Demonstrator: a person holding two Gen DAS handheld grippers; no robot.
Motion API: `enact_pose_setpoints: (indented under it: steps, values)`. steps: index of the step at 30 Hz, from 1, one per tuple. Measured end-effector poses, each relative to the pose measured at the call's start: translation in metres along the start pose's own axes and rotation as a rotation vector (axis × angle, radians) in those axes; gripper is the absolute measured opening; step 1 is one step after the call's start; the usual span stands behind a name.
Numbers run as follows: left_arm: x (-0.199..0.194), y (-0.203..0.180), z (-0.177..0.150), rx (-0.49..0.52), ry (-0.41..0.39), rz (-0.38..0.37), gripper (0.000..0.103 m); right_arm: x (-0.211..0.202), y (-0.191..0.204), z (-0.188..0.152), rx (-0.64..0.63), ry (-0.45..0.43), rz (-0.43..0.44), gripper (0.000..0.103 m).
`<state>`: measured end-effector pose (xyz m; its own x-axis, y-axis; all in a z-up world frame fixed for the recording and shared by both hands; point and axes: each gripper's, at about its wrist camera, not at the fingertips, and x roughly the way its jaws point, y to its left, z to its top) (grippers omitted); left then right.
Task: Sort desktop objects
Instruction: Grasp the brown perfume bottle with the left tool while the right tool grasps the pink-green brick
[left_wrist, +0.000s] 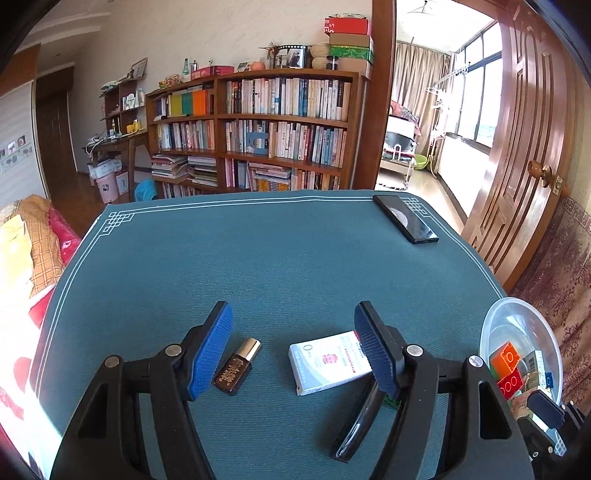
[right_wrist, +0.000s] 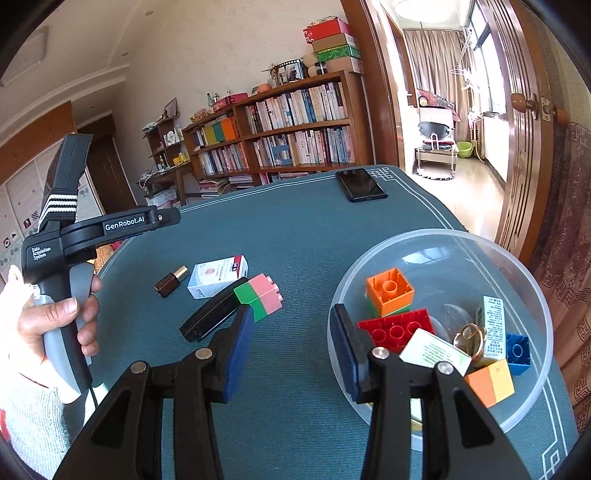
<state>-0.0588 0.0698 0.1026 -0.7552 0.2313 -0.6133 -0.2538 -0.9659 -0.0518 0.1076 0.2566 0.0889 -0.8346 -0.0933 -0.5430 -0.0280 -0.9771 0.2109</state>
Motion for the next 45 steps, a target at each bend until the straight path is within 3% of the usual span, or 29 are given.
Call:
enact_pose_setpoints:
  steps: [9,18,26,35,37,40,42,45]
  values:
    - [0.041,0.040,-0.015,-0.024,0.106,0.032,0.072,0.026,0.042,0.012,-0.048,0.022,0.035,0.047]
    - [0.073,0.062,-0.036,-0.067,0.178,0.065,0.072,0.061,0.050,0.009,-0.028,0.081,0.045,0.047]
    - [0.078,0.058,-0.041,-0.046,0.193,0.036,0.072,0.085,0.045,0.004,-0.003,0.118,0.038,0.047]
    - [0.082,0.052,-0.046,-0.012,0.186,0.062,0.072,0.105,0.038,0.001,-0.007,0.142,-0.007,0.047]
    - [0.082,0.052,-0.046,-0.016,0.181,0.070,0.068,0.110,0.038,0.000,-0.013,0.152,-0.010,0.047]
    - [0.082,0.052,-0.046,-0.021,0.173,0.083,0.055,0.116,0.037,-0.002,-0.022,0.162,-0.024,0.047]
    - [0.080,0.053,-0.046,-0.024,0.168,0.085,0.040,0.119,0.035,-0.003,-0.018,0.169,-0.034,0.047]
    - [0.078,0.056,-0.047,-0.049,0.165,0.069,0.029,0.124,0.030,-0.003,-0.003,0.184,-0.040,0.047]
